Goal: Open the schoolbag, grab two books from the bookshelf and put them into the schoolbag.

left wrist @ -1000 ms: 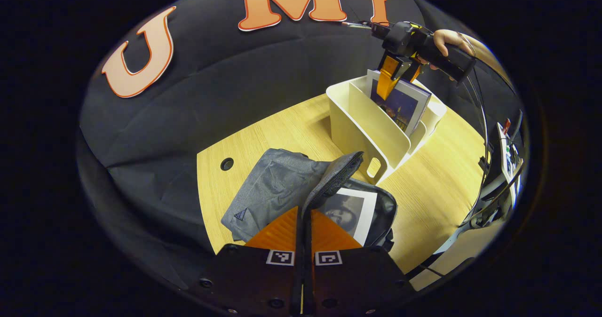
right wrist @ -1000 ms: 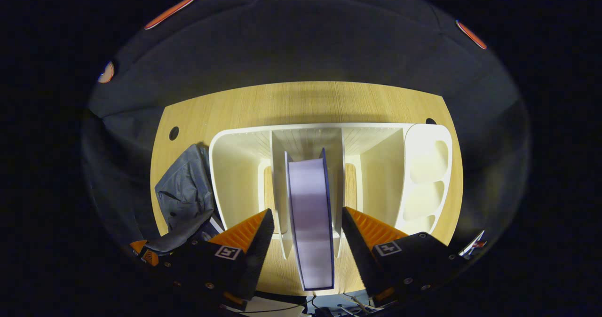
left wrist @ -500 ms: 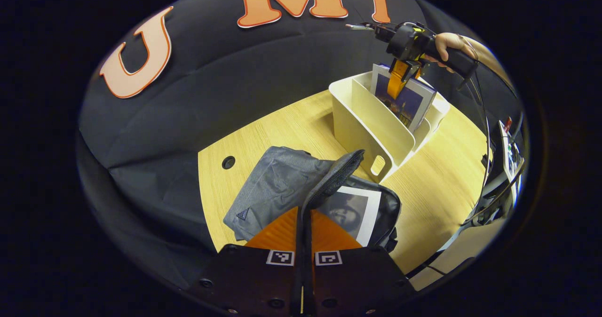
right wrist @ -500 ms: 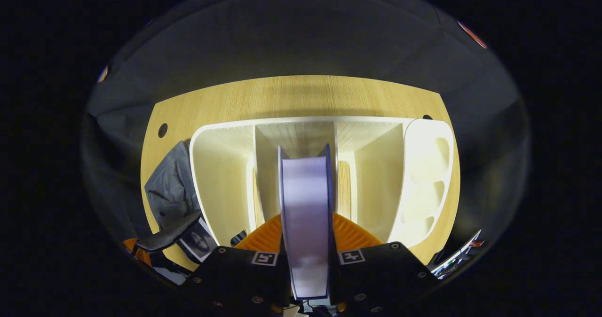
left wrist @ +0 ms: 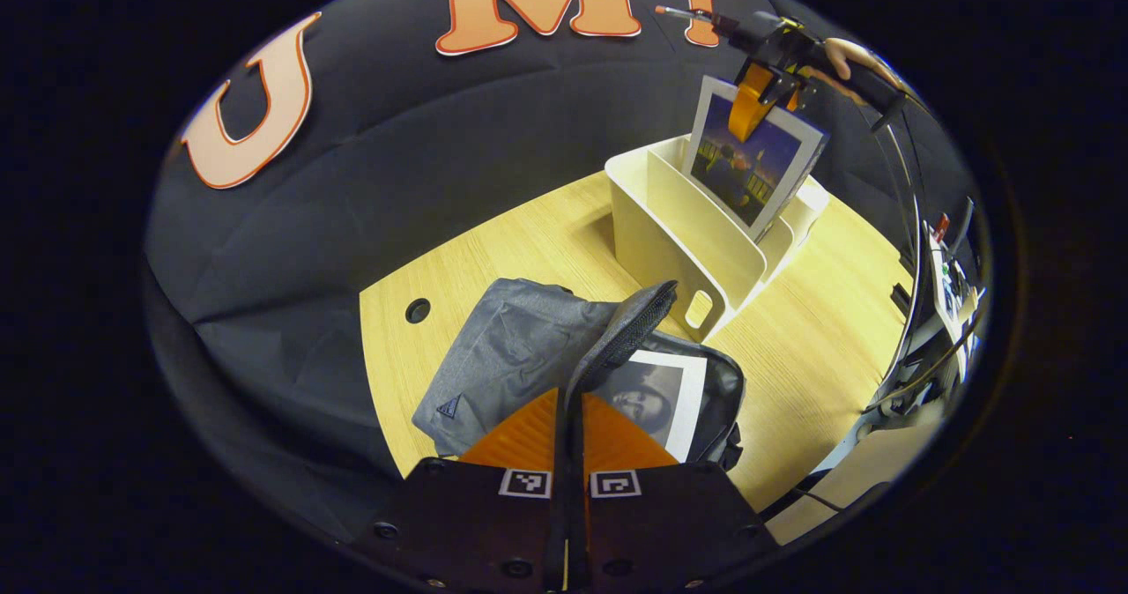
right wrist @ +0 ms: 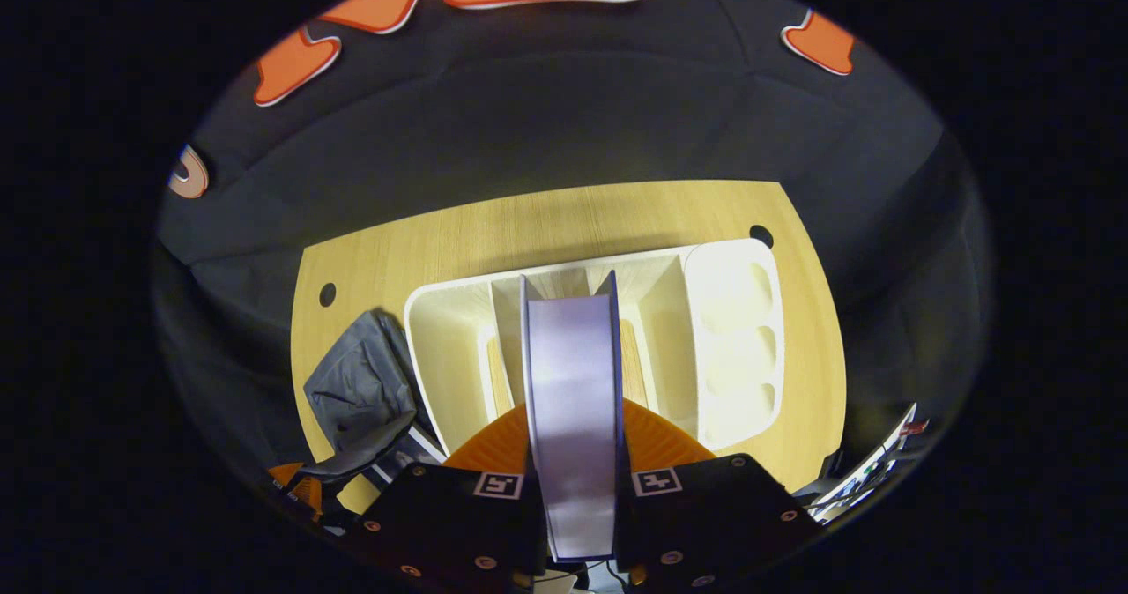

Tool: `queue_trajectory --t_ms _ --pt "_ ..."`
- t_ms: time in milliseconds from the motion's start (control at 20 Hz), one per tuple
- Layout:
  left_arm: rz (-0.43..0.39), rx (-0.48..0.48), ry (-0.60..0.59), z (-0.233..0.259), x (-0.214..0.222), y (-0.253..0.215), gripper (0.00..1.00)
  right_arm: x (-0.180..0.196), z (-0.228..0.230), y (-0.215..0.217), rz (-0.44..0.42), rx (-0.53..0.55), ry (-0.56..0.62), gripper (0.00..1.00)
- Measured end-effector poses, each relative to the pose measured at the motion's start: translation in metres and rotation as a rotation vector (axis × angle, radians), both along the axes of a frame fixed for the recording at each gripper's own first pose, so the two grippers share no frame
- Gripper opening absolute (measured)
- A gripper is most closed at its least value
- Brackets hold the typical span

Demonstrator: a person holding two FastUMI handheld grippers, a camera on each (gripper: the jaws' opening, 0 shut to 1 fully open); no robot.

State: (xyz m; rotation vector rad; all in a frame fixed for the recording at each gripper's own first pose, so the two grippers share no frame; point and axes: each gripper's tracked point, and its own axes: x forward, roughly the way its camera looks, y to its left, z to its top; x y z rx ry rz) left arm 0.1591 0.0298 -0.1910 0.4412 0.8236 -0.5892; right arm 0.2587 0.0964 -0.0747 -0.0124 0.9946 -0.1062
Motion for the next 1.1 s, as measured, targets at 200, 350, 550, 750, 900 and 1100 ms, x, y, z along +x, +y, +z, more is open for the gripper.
queue_trajectory --t_ms 200,350,550,750,900,1100 --pt "-0.032 -0.008 0.004 0.001 0.001 -0.004 0.02 -0.024 0.057 0.008 -0.023 0.017 -0.109 0.3" --pt "-0.072 -0.002 -0.008 0.005 0.001 -0.005 0.02 -0.047 0.093 0.014 -0.042 0.025 -0.199 0.3" --pt "-0.109 0.007 -0.036 0.013 0.003 -0.004 0.02 -0.091 0.118 0.032 -0.047 0.104 -0.295 0.3" --pt "-0.158 0.015 -0.045 0.015 -0.001 -0.007 0.02 -0.142 0.119 0.053 -0.025 0.196 -0.361 0.3" --pt "-0.173 0.024 -0.07 0.019 0.001 -0.008 0.02 -0.175 0.101 0.067 -0.053 0.328 -0.372 0.3" --pt "-0.177 0.019 -0.072 0.018 -0.001 -0.009 0.02 -0.204 0.049 0.089 -0.084 0.52 -0.329 0.3"
